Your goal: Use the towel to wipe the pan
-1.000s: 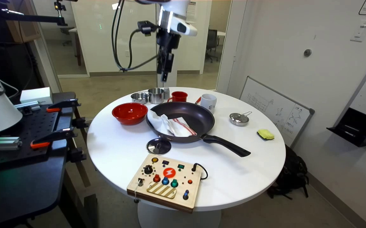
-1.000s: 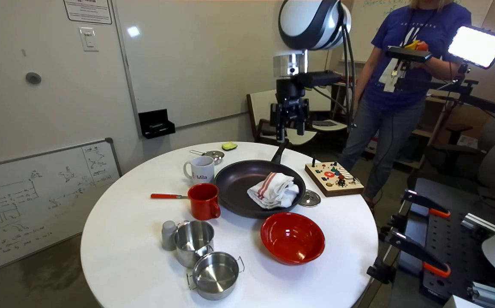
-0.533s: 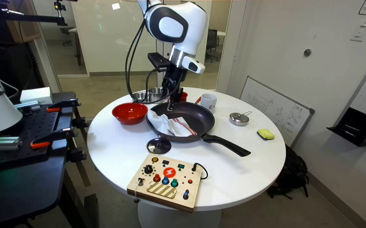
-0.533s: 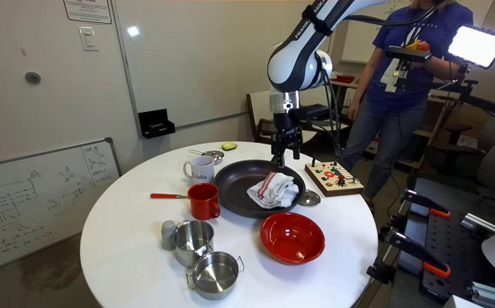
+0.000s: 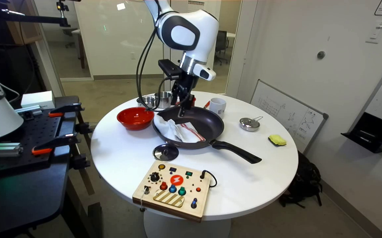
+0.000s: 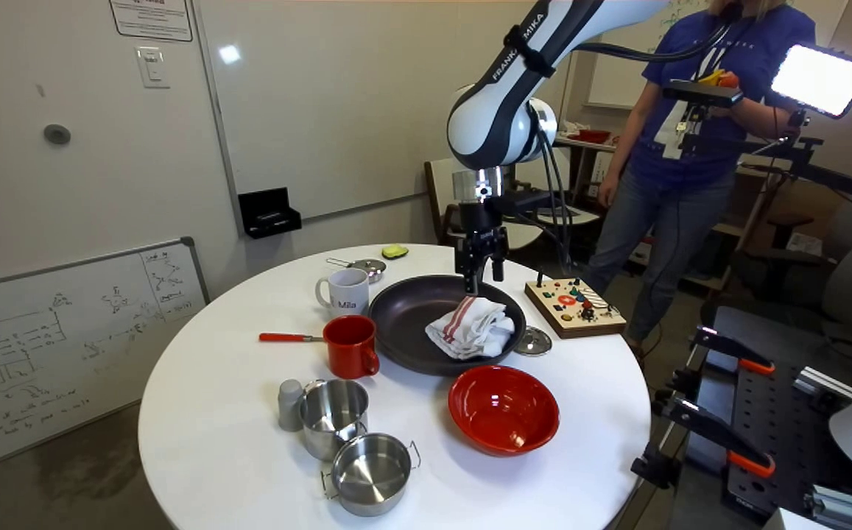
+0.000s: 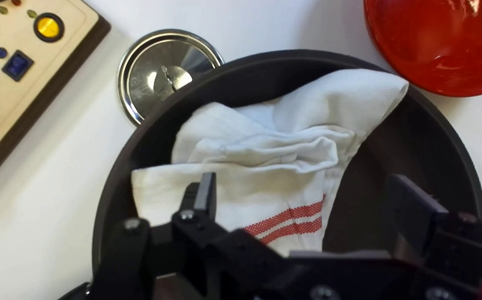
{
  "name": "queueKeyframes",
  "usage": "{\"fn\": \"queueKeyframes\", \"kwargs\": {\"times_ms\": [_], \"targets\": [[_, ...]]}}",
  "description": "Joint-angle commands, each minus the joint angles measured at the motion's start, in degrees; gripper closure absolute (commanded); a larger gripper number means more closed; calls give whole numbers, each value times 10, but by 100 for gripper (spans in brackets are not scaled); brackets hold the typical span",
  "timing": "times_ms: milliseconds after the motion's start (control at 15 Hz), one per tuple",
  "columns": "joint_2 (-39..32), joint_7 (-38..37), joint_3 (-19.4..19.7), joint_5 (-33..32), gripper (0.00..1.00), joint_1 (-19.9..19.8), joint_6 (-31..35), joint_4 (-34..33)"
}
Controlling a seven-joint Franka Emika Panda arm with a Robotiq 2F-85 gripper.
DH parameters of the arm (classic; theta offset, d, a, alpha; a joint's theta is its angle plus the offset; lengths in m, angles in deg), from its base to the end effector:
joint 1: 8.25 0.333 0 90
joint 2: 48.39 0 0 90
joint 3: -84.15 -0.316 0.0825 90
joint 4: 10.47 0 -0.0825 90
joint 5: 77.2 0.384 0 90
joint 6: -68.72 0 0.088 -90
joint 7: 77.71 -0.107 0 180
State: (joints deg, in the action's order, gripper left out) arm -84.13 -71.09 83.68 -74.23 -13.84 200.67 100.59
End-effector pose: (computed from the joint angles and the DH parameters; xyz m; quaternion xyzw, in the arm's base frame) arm 0.5863 -0.0514 0.1392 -0.9914 0.0071 0.1266 0.0325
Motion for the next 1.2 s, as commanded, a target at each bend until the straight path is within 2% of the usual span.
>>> {"fn": "queueKeyframes", "kwargs": {"times_ms": [0, 400, 667, 1000, 1133], "targets": [[-7, -9, 7, -7, 0, 8, 20, -4], [-34, -33, 29, -49, 0, 30, 106, -11], [-65, -52, 40, -67, 0, 42, 116, -27], [-124, -17, 26, -68, 0, 31, 82, -98], [-152, 35, 9, -70, 0, 15, 51, -134]]}}
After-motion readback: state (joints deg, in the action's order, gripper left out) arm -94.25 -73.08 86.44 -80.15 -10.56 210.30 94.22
